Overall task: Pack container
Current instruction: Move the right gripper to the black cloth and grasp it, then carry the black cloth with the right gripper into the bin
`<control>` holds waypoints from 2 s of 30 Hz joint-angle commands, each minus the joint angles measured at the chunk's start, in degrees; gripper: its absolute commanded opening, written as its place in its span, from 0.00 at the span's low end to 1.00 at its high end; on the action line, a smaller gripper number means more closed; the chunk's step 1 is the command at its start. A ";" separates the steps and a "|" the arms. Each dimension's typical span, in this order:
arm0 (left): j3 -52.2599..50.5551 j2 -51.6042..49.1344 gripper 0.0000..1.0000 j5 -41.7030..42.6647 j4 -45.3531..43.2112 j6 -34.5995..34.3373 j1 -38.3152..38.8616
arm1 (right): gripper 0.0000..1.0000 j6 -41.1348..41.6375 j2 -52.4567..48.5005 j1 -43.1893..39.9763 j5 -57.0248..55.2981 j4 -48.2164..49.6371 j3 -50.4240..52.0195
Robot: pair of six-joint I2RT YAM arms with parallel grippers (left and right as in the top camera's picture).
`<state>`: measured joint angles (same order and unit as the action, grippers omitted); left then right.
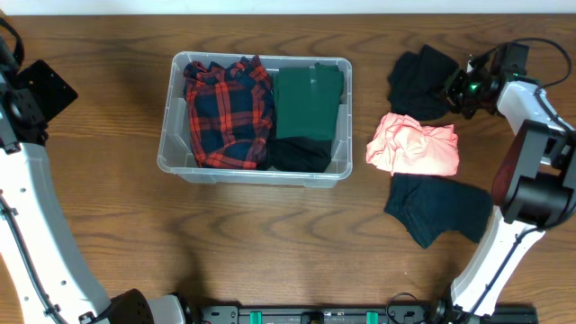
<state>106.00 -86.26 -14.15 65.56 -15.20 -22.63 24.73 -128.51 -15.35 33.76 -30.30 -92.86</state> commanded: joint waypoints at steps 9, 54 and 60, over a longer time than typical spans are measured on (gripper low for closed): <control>-0.17 -0.24 0.98 -0.87 0.00 -0.13 -0.22 | 0.01 -7.15 27.71 8.44 17.62 -0.57 -0.15; -0.17 -0.24 0.98 -0.87 0.00 -0.13 -0.22 | 0.46 -18.14 20.06 41.09 -3.58 -18.05 -0.22; -0.17 -0.24 0.98 -0.87 0.00 -0.13 -0.22 | 0.64 -16.55 29.07 37.24 -23.17 -22.71 -5.27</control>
<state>106.00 -86.26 -14.15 65.56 -15.20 -22.63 7.70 -106.30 24.84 23.49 -51.90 -94.61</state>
